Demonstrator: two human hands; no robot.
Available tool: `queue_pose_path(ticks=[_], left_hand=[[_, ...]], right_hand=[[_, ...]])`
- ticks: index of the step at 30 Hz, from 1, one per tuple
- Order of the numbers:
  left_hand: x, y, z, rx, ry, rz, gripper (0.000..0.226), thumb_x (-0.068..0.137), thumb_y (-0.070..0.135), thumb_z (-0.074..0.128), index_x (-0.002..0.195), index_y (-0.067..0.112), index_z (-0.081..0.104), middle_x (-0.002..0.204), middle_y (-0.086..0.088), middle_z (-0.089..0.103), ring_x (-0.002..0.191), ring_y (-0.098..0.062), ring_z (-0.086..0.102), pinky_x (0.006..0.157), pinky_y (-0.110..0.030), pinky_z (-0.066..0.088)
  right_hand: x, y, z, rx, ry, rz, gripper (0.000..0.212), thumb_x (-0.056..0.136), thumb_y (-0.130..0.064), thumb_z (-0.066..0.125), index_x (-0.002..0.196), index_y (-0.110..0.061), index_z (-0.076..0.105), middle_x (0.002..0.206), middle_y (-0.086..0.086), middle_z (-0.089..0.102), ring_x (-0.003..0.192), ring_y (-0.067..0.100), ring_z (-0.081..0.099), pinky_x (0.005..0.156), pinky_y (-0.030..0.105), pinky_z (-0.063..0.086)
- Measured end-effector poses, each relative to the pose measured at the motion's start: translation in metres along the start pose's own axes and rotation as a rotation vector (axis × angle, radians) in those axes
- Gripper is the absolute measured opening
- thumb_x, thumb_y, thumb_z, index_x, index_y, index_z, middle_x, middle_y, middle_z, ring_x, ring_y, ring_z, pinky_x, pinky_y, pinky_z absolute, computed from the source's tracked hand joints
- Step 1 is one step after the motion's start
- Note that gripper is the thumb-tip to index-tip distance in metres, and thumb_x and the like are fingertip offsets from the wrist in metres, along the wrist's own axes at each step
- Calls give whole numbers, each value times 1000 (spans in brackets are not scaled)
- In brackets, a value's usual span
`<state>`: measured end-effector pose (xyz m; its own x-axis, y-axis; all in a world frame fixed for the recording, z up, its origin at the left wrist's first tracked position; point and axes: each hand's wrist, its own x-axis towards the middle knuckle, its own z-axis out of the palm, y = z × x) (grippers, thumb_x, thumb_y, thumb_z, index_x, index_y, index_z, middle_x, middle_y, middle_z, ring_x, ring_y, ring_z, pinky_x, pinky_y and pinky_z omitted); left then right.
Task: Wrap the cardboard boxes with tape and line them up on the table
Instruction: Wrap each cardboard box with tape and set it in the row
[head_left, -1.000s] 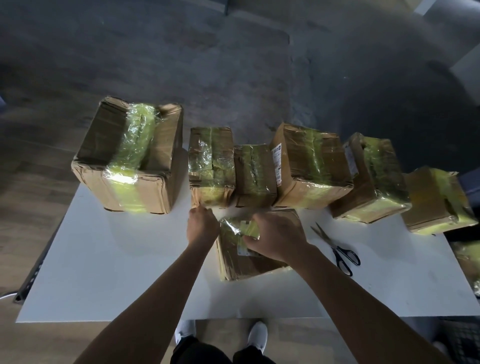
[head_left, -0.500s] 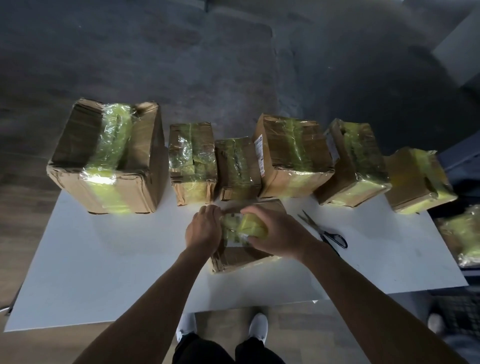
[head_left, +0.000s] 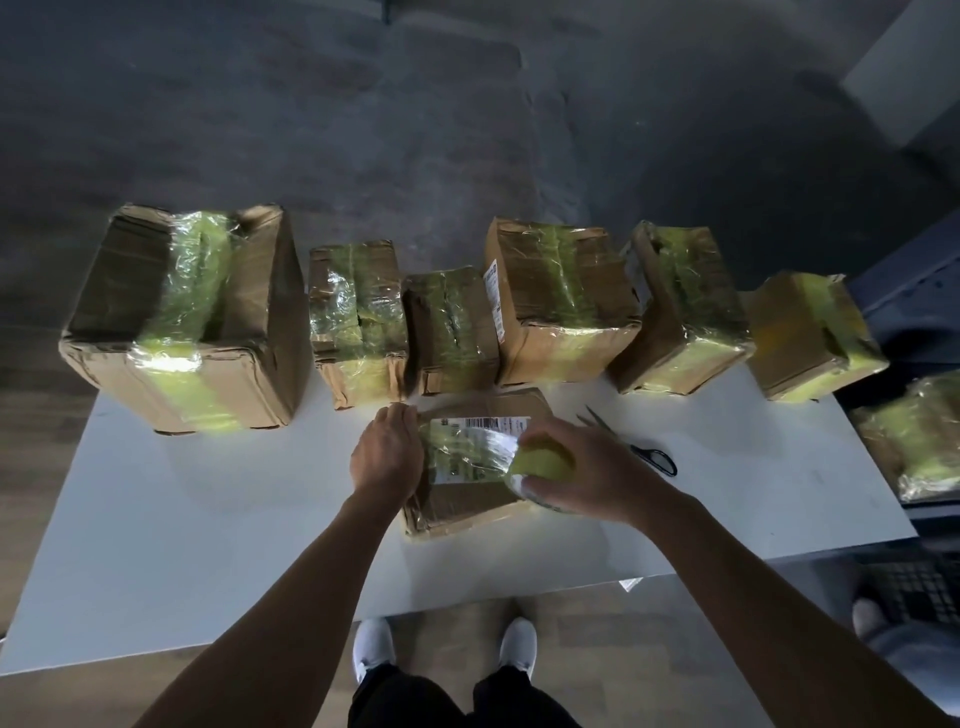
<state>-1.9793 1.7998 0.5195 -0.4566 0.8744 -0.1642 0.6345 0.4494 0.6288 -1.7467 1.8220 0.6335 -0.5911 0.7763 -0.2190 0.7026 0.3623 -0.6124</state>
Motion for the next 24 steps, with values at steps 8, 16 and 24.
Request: queue_pose_path(ticks=[8,16,24], left_hand=[[-4,-16,-10,-19,55,25,32,101,26,31,102,8,57,100,-13,58,89,-29,54,69,-37,38],[5,-27,-23,-32,34,-48,34,104,33,28,102,14,55,96,-2,51,85,-20,48,72,-36,36],[5,-28,-22,36,24,-38,36,103,35,27,99,14,55,98,-7,57,89,-26,54,71,-36,37]], right_hand=[[7,-6,2,-67,-50,-50,40,82,-48,68,119,-36,57,101,-16,64,84,2,60,67,17,46],[10,4,3,-216,-27,-111,44,83,-45,68,124,-40,55,106,-9,68,81,3,54,62,8,33],[1,25,-7,-270,-76,-43,44,85,-56,61,126,-48,51,105,-9,70,89,7,61,70,19,45]])
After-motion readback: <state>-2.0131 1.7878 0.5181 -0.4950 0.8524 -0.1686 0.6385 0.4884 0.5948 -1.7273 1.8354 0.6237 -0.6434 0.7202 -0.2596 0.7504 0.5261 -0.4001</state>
